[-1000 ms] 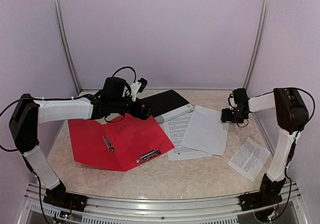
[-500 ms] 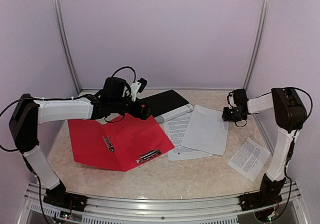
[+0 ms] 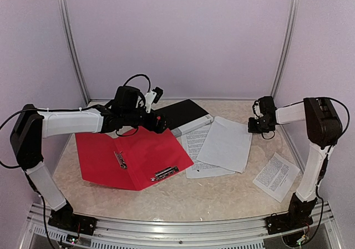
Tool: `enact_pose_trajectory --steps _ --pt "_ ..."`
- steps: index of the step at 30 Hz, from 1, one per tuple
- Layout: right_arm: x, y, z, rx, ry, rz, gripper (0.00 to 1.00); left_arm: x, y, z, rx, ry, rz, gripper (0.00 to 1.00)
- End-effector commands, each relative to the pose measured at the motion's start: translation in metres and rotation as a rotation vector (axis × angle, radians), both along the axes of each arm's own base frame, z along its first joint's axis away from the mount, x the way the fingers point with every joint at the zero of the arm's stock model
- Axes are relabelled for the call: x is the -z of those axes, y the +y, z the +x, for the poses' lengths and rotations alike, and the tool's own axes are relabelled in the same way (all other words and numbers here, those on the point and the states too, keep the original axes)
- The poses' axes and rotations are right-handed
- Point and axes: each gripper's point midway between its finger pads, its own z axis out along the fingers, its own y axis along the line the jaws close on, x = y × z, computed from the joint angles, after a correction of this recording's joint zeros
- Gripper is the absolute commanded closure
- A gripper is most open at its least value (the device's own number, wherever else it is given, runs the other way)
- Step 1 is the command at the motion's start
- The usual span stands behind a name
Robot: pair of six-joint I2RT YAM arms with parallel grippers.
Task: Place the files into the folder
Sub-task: Pick up the file from the center of the board, then place the file in the spring clip on the folder.
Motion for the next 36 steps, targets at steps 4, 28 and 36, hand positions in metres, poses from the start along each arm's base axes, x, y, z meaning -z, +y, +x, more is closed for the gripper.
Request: enact_pose_trajectory --steps 4,28,36 --pt "-0.095 0.012 0.008 -0.102 -0.16 -0.027 1.0 0.012 0.006 0.002 -0.031 0.004 0.05 0.02" --pt "-0.333 0.311 -0.103 -0.952 -0.542 0.204 1.0 -0.044 0.103 0.024 -0.463 -0.122 -0.018 0.01" --pt "-0.359 0.389 -0.141 -1.112 -0.558 0.364 1.0 -0.051 0.164 0.009 -0.718 -0.123 -0.028 0.01"
